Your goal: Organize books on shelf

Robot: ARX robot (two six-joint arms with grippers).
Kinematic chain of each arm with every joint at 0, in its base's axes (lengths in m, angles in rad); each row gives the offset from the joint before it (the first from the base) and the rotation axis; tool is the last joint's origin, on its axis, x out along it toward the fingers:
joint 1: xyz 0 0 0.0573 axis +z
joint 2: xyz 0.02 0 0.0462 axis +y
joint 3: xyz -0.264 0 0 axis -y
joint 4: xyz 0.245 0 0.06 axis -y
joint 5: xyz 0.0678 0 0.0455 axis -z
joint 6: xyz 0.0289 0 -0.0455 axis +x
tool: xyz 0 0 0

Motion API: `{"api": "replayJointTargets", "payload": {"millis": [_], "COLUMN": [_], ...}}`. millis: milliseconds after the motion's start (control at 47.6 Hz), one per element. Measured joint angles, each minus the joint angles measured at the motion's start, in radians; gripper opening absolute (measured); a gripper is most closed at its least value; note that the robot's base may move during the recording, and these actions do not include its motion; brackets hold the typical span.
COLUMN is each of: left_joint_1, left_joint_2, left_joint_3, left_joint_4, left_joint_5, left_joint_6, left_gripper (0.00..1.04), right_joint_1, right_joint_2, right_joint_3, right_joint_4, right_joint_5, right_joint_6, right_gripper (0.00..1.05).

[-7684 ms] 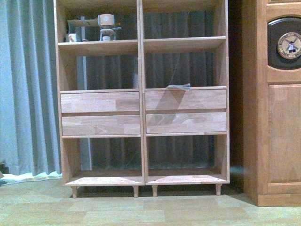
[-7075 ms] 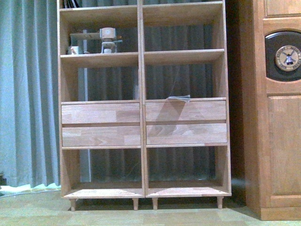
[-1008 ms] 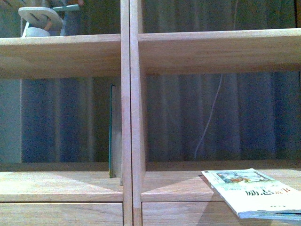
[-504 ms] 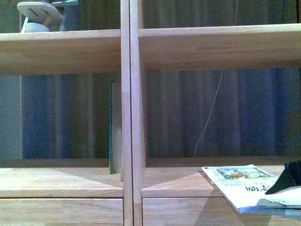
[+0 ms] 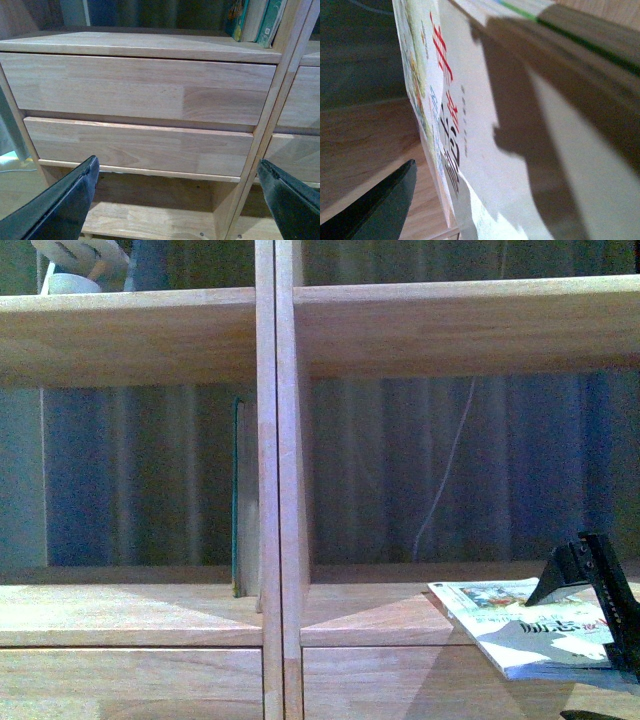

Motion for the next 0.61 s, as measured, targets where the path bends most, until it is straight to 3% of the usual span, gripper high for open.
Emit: {"api": "replayJointTargets", "payload": {"millis": [63,315,609], "left_joint_1": [0.0,0.0,0.0], "left_joint_2": [0.0,0.0,0.0], "left_joint_3": [0.0,0.0,0.0], "left_joint_4": [0.0,0.0,0.0], "left_joint_5": [0.0,0.0,0.0], "left_joint_6": [0.0,0.0,0.0], "left_gripper": [0.97,0.97,0.97], "right_joint_1": [-0.005,-0.019,-0.029], "right_joint_2": [0.01,0.034,0.019], "right_joint_3": [0.01,0.037,0.05], "right_joint_4": [-0.001,-0.001,0.016], "right_joint_5": [0.006,0.013,-0.002], "right_joint_6": [-0.008,-0.049,-0.092], "right_gripper": [0.96,0.64,0.16]}}
